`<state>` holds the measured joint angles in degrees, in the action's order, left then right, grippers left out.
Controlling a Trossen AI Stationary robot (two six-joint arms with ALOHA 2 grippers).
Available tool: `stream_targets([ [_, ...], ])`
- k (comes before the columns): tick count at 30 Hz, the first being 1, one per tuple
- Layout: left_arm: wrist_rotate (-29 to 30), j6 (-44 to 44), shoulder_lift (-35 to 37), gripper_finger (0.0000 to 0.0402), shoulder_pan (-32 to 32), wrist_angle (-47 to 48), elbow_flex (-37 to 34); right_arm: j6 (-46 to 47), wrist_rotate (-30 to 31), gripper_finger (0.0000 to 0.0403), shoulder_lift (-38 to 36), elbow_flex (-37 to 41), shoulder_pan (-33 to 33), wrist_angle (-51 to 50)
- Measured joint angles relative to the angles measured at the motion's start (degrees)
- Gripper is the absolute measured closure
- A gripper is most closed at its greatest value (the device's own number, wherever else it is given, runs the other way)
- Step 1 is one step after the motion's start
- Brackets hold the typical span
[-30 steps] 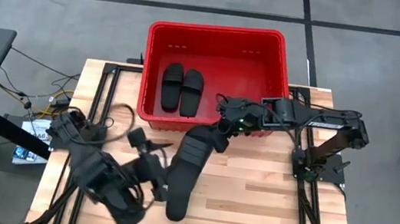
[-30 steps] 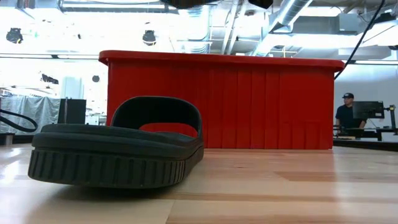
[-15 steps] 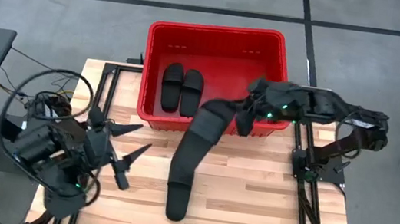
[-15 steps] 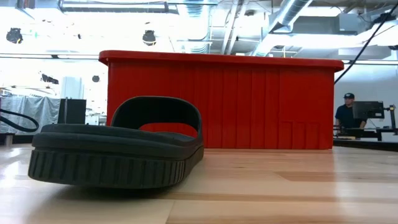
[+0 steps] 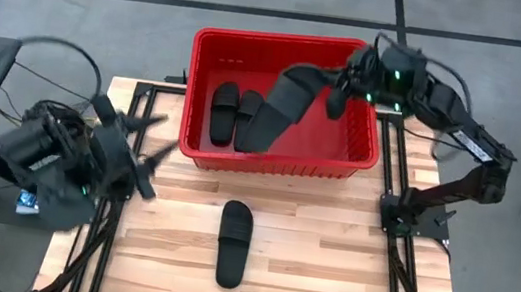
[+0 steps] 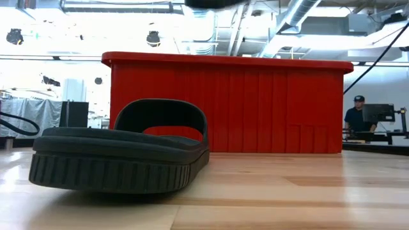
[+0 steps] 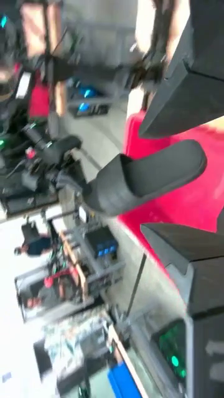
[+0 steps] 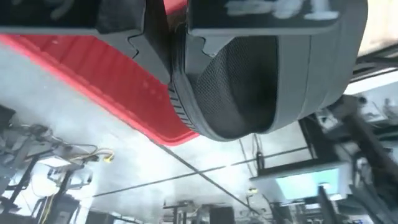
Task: Pick and place slides into bin
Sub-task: Put the black slide into the red organizer bin
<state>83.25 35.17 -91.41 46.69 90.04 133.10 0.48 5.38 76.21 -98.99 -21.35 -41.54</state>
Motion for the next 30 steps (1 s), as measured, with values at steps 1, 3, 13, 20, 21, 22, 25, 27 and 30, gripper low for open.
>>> stream_targets([
  [1,0.83,-0.32,0.92,0.0177,-0.72,0.00,0.00,-1.39,-2.31,0.0393,0.63,-0.04,-2.41,0.88],
  [3,1.97,-1.20,2.86,0.0177,-1.96,0.01,0.00,-3.94,-7.35,0.0393,2.23,0.01,-7.43,3.02],
  [13,2.38,-4.59,11.57,0.0178,-5.82,-0.01,0.00,-14.08,-23.86,0.0393,13.54,-7.21,-25.27,3.75],
  [20,2.36,-5.51,13.55,0.0178,-5.83,-0.01,0.00,-22.84,-25.17,0.0393,22.66,-17.79,-28.32,-7.50],
  [21,2.34,-5.96,13.51,0.0178,-5.83,-0.02,0.00,-23.68,-25.59,0.0393,23.90,-19.01,-28.32,-8.99],
  [22,2.30,-6.41,13.49,0.0178,-5.83,-0.02,0.00,-24.89,-26.16,0.0393,25.18,-20.34,-28.32,-10.55],
  [25,1.74,-7.11,13.45,0.0178,-5.83,-0.04,0.00,-27.68,-26.55,0.0393,28.40,-23.68,-28.38,-14.84],
  [27,1.46,-7.09,13.44,0.0178,-5.83,-0.02,0.00,-28.81,-27.07,0.0393,30.53,-25.46,-28.59,-16.61],
  [30,1.46,-7.02,13.44,0.0178,-5.83,-0.02,-0.53,-29.49,-28.90,0.0394,33.73,-26.77,-29.09,-18.44],
])
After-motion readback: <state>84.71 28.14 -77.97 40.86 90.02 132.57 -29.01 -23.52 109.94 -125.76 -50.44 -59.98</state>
